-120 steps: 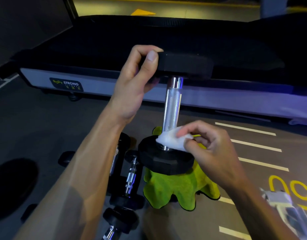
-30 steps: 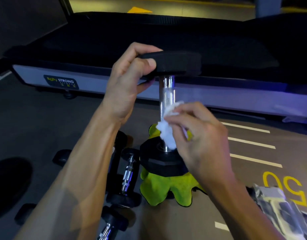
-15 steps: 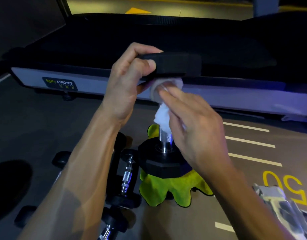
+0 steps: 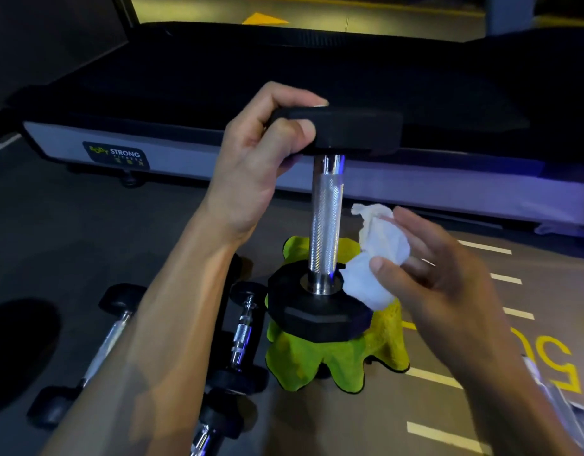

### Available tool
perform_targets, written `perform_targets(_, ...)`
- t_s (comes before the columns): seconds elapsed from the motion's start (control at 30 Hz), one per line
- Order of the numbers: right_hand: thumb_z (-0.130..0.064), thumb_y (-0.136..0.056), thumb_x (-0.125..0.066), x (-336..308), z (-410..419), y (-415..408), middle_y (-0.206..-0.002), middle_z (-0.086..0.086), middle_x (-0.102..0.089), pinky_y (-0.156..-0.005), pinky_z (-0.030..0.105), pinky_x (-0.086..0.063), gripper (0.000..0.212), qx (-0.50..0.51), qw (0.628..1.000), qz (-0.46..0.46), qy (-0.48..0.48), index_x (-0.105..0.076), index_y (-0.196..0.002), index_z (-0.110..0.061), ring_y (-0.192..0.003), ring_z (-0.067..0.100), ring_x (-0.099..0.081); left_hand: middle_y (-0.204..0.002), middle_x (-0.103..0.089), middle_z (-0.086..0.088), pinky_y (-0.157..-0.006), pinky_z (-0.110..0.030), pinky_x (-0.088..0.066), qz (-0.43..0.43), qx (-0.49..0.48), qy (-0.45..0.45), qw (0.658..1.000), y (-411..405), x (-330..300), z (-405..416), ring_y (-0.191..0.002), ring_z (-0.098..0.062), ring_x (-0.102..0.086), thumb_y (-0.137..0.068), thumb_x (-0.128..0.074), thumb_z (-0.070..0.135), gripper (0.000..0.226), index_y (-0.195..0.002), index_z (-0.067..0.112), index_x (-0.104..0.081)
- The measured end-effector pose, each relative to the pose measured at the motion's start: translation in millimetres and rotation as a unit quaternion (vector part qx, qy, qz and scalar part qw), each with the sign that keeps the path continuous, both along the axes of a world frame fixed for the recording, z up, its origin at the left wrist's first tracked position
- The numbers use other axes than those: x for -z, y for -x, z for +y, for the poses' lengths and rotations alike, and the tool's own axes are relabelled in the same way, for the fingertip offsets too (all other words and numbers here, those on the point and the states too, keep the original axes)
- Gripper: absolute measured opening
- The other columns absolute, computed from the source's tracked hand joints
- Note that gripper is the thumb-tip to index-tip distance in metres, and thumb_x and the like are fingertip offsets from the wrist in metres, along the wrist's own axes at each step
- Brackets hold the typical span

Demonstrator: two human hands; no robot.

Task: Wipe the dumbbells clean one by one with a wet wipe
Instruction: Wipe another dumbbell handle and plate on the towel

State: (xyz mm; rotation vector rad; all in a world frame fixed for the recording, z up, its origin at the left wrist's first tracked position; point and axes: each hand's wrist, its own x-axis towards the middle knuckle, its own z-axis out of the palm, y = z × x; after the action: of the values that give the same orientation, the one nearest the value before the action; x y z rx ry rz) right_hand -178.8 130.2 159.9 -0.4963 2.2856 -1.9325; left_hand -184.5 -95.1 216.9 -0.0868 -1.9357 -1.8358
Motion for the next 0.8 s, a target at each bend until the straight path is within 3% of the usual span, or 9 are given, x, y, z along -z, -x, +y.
perform_targets(0.1,0.000,-0.090,-0.075,0.1,0.5,5.5,-0.117,-0.015,-0.078,-0.095,0.041,-0.062,0.060,0.004,0.998,-0.036,-0.042,-0.060,-0.140,-0.031,-0.107,0.003,-0.075,-0.103,-0.056,-0.013,-0.081,-0.045,-0.041,0.000,-0.004,-0.002,1.000,1.3,-0.1,0.6,-0.094,-0.025,-0.049,-0.075,-0.060,0.035,0.024,-0.096,0.030,-0.070)
perform_targets(0.17,-0.013,-0.093,-0.074,-0.5,-1.1,12.3,-0.111,-0.014,-0.078,-0.089,0.043,-0.063,0.044,0.035,0.994,0.003,-0.103,-0.067,-0.130,-0.034,-0.098,0.001,-0.076,-0.103,-0.057,-0.012,-0.082,-0.045,-0.043,-0.003,-0.006,0.003,1.000,1.7,0.6,0.0,-0.095,-0.025,-0.050,-0.076,-0.060,0.035,0.025,-0.097,0.029,-0.070)
perform_targets(0.3,-0.028,-0.097,-0.068,-4.6,-7.9,23.4,-0.087,-0.022,-0.075,-0.073,0.023,-0.055,0.014,0.045,0.983,0.063,-0.167,-0.076,-0.098,-0.040,-0.083,-0.004,-0.069,-0.104,-0.058,-0.010,-0.085,-0.045,-0.044,-0.006,-0.006,0.005,1.000,1.6,1.8,-1.7,-0.098,-0.024,-0.052,-0.076,-0.060,0.036,0.023,-0.096,0.033,-0.071)
perform_targets(0.33,-0.028,-0.097,-0.067,-4.5,-10.9,26.3,-0.082,-0.021,-0.073,-0.068,0.019,-0.050,0.015,0.043,0.979,0.079,-0.181,-0.075,-0.092,-0.040,-0.080,0.000,-0.066,-0.104,-0.058,-0.010,-0.085,-0.045,-0.044,-0.007,-0.007,0.006,1.000,1.6,1.9,-1.7,-0.098,-0.024,-0.052,-0.076,-0.060,0.036,0.023,-0.096,0.033,-0.071)
perform_targets(0.4,-0.031,-0.098,-0.067,-2.8,-18.0,32.9,-0.082,-0.015,-0.070,-0.075,0.030,-0.049,0.014,0.055,0.969,0.128,-0.206,-0.072,-0.088,-0.040,-0.087,0.015,-0.063,-0.105,-0.059,-0.011,-0.085,-0.046,-0.045,-0.008,-0.008,0.007,1.000,1.7,2.0,-1.8,-0.098,-0.024,-0.053,-0.076,-0.060,0.036,0.023,-0.096,0.033,-0.071)
perform_targets(0.5,-0.034,-0.094,-0.072,-5.8,-28.1,42.0,-0.098,-0.008,-0.075,-0.084,0.034,-0.046,0.008,0.048,0.955,0.156,-0.246,-0.077,-0.100,-0.034,-0.102,0.027,-0.065,-0.105,-0.059,-0.012,-0.084,-0.046,-0.044,-0.005,-0.009,0.007,1.000,2.4,2.2,-0.8,-0.096,-0.026,-0.053,-0.077,-0.060,0.036,0.021,-0.095,0.034,-0.071)
perform_targets(0.6,-0.032,-0.092,-0.077,-8.8,-34.5,44.0,-0.098,-0.009,-0.078,-0.075,0.024,-0.045,0.018,0.012,0.962,0.098,-0.253,-0.078,-0.109,-0.025,-0.093,0.013,-0.070,-0.104,-0.058,-0.012,-0.082,-0.046,-0.043,-0.002,-0.007,0.014,1.000,3.5,2.0,0.5,-0.094,-0.027,-0.051,-0.078,-0.059,0.035,0.022,-0.097,0.031,-0.070)
perform_targets(0.7,-0.021,-0.096,-0.074,-17.7,-31.6,41.6,-0.083,0.005,-0.079,-0.060,0.025,-0.055,0.010,-0.065,0.984,-0.048,-0.161,-0.075,-0.104,-0.016,-0.072,0.017,-0.074,-0.102,-0.058,-0.013,-0.081,-0.045,-0.043,0.003,-0.006,0.014,1.000,4.1,1.6,1.4,-0.092,-0.028,-0.050,-0.078,-0.059,0.034,0.022,-0.097,0.030,-0.070)
perform_targets(0.8,-0.005,-0.100,-0.061,-31.5,-13.4,40.7,-0.099,0.013,-0.080,-0.078,0.025,-0.063,0.017,-0.146,0.967,-0.195,-0.081,-0.073,-0.110,-0.012,-0.084,0.017,-0.076,-0.101,-0.058,-0.013,-0.081,-0.044,-0.043,0.004,-0.006,0.010,1.000,5.1,1.4,2.6,-0.091,-0.027,-0.050,-0.077,-0.060,0.034,0.020,-0.094,0.032,-0.071)
